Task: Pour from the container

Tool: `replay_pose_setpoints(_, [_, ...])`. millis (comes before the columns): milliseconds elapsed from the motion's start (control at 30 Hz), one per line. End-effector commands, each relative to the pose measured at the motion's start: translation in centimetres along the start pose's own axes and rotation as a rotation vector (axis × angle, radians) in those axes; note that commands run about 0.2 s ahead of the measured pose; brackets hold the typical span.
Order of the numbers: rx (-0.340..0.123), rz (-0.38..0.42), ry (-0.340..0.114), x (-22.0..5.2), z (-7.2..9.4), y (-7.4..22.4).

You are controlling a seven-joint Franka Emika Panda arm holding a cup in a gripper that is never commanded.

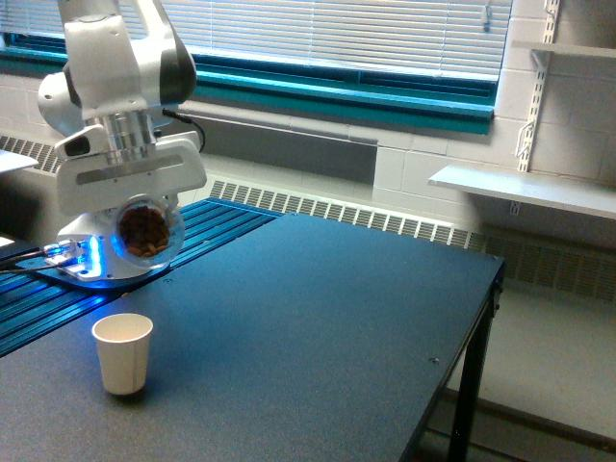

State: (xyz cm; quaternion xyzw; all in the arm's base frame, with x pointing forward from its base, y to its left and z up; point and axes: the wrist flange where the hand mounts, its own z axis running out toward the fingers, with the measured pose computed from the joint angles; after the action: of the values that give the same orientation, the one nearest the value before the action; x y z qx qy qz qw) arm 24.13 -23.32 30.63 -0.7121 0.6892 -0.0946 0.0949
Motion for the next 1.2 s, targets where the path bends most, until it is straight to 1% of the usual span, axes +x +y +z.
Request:
replay_pose_setpoints(33, [-0.030, 0.016, -0.021, -0.1, 1.6, 1.9])
replay_pose_setpoints(300, [-0.047, 0.025, -0.045, -0.2, 2.9, 2.5])
replay_pose_setpoints(567, [-0.079, 0.026, -0.061, -0.3, 3.9, 3.1])
replay_pose_setpoints(800, [-0.112, 0.031, -0.065, 0.1, 4.6, 3.6])
replay_pose_setpoints(1000, [-0.127, 0.035, -0.064, 0.5, 5.0, 3.9])
replay_pose_setpoints(1200, [-0.132, 0.022, -0.065, 0.7, 5.3, 3.6])
